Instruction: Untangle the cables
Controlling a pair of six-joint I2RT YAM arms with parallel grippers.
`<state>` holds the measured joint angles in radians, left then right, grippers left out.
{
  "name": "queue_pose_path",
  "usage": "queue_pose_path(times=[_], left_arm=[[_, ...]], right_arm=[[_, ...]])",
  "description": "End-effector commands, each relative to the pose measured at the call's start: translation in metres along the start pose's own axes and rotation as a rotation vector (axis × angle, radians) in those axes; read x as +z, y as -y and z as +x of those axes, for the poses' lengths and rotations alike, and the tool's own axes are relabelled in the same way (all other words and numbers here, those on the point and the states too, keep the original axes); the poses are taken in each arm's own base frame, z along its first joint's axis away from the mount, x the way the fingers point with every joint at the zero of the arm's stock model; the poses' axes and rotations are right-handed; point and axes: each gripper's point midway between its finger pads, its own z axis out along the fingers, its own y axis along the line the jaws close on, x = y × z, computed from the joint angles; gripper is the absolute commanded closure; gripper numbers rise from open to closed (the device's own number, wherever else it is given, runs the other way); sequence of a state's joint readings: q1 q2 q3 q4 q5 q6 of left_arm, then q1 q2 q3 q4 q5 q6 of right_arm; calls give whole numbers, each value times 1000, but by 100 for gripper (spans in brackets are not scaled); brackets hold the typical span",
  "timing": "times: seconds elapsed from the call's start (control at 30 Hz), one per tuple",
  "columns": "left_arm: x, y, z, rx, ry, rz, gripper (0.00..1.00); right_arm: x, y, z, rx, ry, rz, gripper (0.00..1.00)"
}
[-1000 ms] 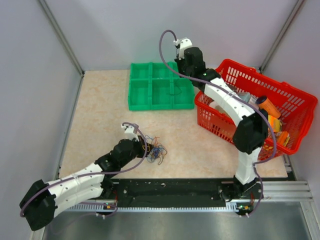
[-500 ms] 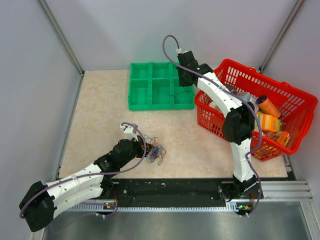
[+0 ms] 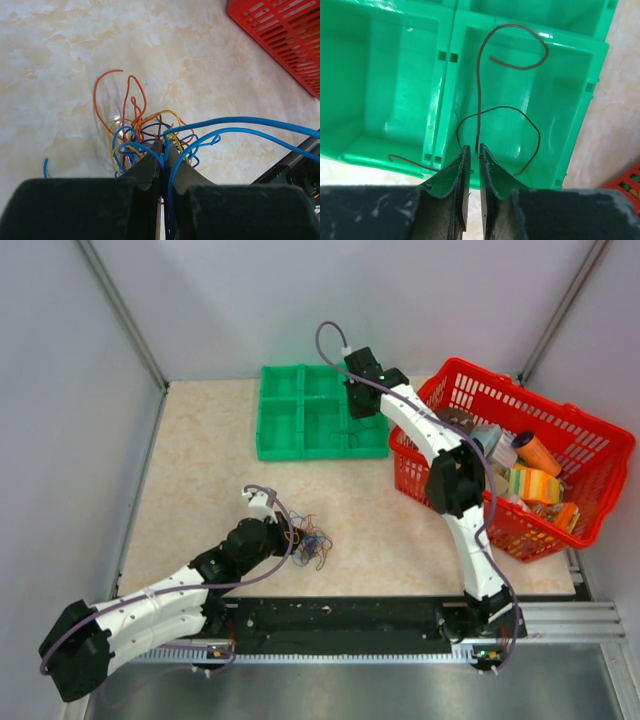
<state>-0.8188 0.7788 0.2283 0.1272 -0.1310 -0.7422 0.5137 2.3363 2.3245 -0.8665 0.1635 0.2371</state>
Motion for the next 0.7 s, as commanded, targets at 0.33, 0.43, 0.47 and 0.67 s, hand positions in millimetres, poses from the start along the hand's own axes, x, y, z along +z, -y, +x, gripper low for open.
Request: queue_pose_path(times=[0.33, 0.43, 0.47, 0.67], left_arm=[[1, 18, -19, -23, 50, 50, 100], [1, 17, -17, -26, 46, 51, 100], [0, 17, -17, -25, 48, 51, 100], [0, 16, -17, -23, 49, 49, 100]], right_arm=[[-49, -4, -27, -70, 77, -28, 48], [-50, -10, -19, -186, 74, -3, 45], [-51, -7, -19, -204, 82, 27, 44], [-48, 10, -35, -86, 148, 100, 44]])
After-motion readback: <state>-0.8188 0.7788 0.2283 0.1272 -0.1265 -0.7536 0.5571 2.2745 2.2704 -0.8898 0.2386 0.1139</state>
